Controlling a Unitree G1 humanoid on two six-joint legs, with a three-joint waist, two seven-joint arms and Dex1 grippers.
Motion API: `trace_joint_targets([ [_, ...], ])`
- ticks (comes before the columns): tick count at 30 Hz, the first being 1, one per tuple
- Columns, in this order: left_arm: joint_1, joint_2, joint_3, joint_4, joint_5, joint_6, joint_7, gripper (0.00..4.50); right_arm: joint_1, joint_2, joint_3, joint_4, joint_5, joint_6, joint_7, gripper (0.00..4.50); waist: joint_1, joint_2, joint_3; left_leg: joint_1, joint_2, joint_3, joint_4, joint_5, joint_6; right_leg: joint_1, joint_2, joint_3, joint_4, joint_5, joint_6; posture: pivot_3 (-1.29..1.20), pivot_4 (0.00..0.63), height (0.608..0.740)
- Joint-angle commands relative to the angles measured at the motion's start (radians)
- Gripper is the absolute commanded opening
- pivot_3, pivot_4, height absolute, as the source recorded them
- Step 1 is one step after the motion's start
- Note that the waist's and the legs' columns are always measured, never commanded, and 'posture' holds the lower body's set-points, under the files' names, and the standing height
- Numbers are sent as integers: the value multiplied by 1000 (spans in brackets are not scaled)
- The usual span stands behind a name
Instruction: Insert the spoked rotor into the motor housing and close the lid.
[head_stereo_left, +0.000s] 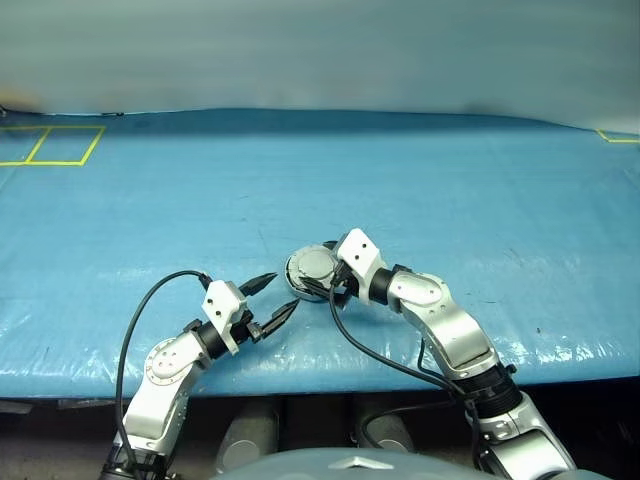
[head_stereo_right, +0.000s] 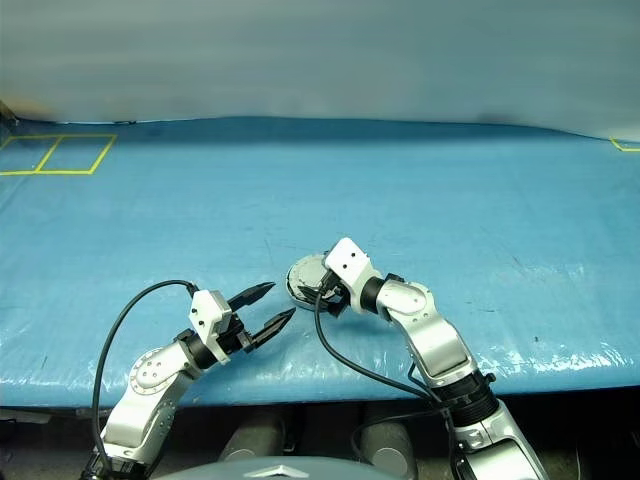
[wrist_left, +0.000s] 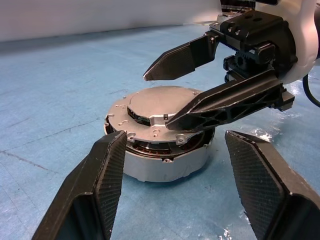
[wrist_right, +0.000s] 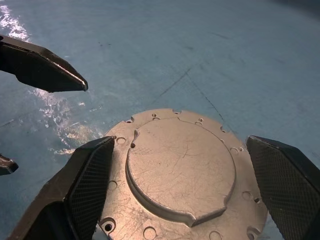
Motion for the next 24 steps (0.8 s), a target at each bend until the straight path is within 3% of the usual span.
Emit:
trace_joint_targets([
  [1, 1, 5, 2, -43, -7, 0, -4, 3336, -7, 5, 4, -7, -8, -15, -7, 4459, 0, 0, 0, 0, 0, 0, 0, 0, 0, 0, 0, 0, 0, 0, 0, 0, 150, 740],
  [4, 0, 6, 4, -46, -8, 3, -4, 3336, -4, 10, 2, -2, -11, -17, -15, 4459, 0, 0, 0, 0, 0, 0, 0, 0, 0, 0, 0, 0, 0, 0, 0, 0, 150, 740],
  [10, -4, 12, 9, -50, -12, 7, -3, 3336, -5, 20, -4, 22, -9, -14, -25, 3001, 0, 0, 0, 0, 0, 0, 0, 0, 0, 0, 0, 0, 0, 0, 0, 0, 150, 740],
  [24, -7, 10, 7, -56, -10, 14, 0, 3336, -15, 73, -12, 15, 17, 72, -51, 3003, -3, 0, -1, 1, 1, 0, 0, 0, 0, 0, 1, 0, 1, 0, 0, 0, 150, 740],
])
